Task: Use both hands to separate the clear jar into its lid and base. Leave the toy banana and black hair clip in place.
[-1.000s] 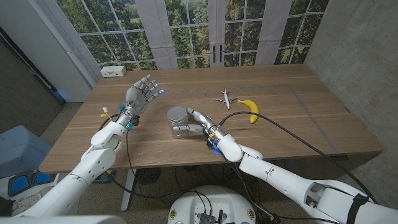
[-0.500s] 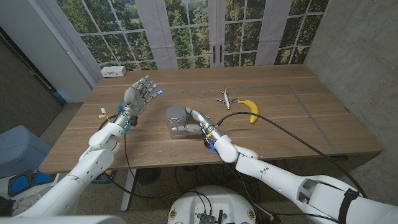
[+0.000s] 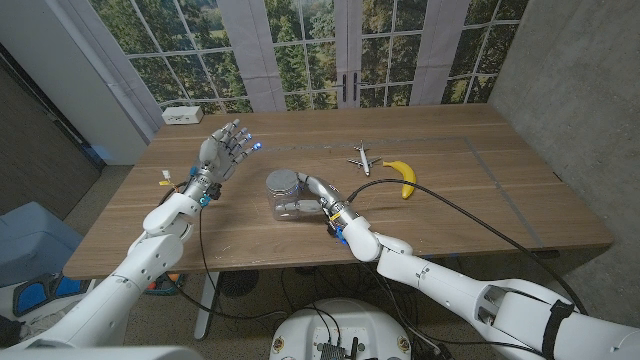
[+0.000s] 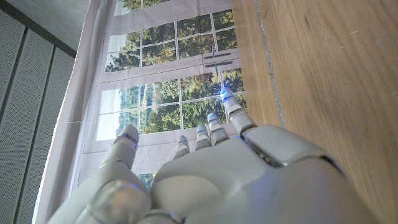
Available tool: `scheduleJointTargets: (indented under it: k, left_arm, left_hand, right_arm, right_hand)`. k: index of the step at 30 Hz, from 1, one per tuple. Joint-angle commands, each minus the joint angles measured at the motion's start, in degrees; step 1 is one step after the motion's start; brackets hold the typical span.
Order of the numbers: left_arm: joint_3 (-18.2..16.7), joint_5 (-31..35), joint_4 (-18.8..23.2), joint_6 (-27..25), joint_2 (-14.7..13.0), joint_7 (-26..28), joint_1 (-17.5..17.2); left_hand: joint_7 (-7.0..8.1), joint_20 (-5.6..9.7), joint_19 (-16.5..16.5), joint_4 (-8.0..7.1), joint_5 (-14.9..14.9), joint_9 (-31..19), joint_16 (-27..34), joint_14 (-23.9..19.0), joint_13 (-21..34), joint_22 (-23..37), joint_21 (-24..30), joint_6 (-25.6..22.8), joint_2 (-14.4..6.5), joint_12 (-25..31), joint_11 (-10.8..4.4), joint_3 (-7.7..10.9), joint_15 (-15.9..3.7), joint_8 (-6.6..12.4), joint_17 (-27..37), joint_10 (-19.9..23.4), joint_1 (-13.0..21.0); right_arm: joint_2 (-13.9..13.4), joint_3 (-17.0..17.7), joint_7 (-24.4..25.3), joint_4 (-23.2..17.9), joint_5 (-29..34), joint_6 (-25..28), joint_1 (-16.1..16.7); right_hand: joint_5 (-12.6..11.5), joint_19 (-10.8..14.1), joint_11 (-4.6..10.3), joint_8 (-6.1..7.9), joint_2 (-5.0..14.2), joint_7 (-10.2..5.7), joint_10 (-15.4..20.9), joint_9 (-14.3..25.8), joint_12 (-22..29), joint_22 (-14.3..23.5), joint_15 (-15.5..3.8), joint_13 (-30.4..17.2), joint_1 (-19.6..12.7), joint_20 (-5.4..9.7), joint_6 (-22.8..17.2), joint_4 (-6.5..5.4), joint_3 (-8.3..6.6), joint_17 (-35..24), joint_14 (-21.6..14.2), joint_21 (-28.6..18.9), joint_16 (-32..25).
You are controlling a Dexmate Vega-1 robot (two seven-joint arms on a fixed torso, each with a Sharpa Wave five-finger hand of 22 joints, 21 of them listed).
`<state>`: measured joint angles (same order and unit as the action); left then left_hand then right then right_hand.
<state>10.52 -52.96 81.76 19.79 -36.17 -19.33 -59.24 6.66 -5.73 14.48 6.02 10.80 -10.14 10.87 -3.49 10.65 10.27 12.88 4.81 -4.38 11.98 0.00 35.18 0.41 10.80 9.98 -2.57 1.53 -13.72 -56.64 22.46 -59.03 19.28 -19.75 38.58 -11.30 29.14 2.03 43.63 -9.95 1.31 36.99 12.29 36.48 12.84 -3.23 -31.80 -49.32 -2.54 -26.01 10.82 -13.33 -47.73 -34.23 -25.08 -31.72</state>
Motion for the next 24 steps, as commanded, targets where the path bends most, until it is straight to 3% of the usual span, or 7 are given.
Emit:
scheduleJointTargets:
  k: [1,5,10,17,24]
  left_arm:
    - [0.4,0.3,-0.7,-0.7,0.0,-0.1,0.9]
    - [0.4,0.4,-0.8,-0.8,0.1,0.0,0.9]
    - [0.8,0.5,-1.0,-0.9,0.4,-0.1,1.3]
    - [1.4,1.0,-1.4,-0.9,0.8,-0.2,2.0]
    - [1.6,1.3,-1.1,-0.9,0.9,0.2,2.2]
  left_hand:
    - [0.29,-0.19,0.4,0.15,0.4,-0.2,0.0,-0.5,0.2,0.1,-0.2,0.0,-0.1,-0.3,-0.18,0.09,0.14,-0.11,0.2,-0.1,-0.5]
    - [0.33,-0.19,0.4,0.18,0.4,-0.2,0.0,-0.6,0.2,0.1,-0.3,0.0,-0.2,-0.2,-0.21,0.11,0.08,-0.11,0.2,0.0,-0.5]
    - [0.38,-0.19,0.4,0.23,0.4,-0.2,-0.1,-0.5,0.2,0.1,-0.3,0.1,-0.2,-0.2,-0.19,0.14,0.13,-0.13,0.2,0.0,-0.4]
    - [0.33,-0.19,0.4,0.29,0.4,-0.2,-0.1,-0.5,0.2,0.1,-0.3,0.1,-0.2,-0.3,-0.13,0.18,0.13,-0.12,0.2,0.0,-0.4]
    - [0.33,-0.15,0.4,0.34,0.4,-0.2,-0.2,-0.5,0.2,0.1,-0.4,0.1,-0.2,-0.3,-0.19,0.22,0.14,-0.12,0.1,-0.1,-0.3]
  right_arm:
    - [-1.2,-1.1,2.5,-2.1,2.1,8.3,0.3]
    - [-2.6,0.2,5.9,-7.1,3.3,11.2,2.0]
    - [-4.1,2.5,11.6,-12.3,4.6,12.9,4.0]
    - [-5.3,4.9,17.2,-15.6,6.1,12.5,5.1]
    - [-6.6,6.8,16.2,-19.4,4.9,13.1,6.4]
  right_hand:
    - [0.4,1.3,5.81,1.76,10.99,-4.82,16.5,-1.3,2.3,0.0,-9.19,0.6,-10.3,2.44,-31.9,-1.38,-7.75,-2.0,-4.8,-1.4,-2.0]
    - [0.7,2.6,5.44,1.06,12.09,-3.80,17.5,-1.6,2.9,0.1,-9.05,-0.1,-10.6,4.37,-31.8,-1.78,-7.66,-4.1,-6.8,-2.5,-4.0]
    - [-0.1,1.0,7.56,0.82,14.56,-4.60,15.4,0.7,3.1,0.4,-8.78,-2.2,-8.5,6.25,-28.3,-3.79,-7.24,-5.0,-5.6,-3.0,-2.9]
    - [-0.6,0.5,8.08,1.48,15.39,-4.81,14.9,2.3,3.6,0.5,-8.91,-3.7,-7.5,6.79,-27.2,-4.47,-6.74,-5.6,-5.4,-3.5,-2.5]
    - [-0.9,0.2,8.20,2.21,15.60,-4.69,14.7,3.6,4.1,0.6,-9.00,-4.9,-7.2,6.86,-26.8,-4.52,-6.32,-6.4,-5.4,-4.0,-2.3]
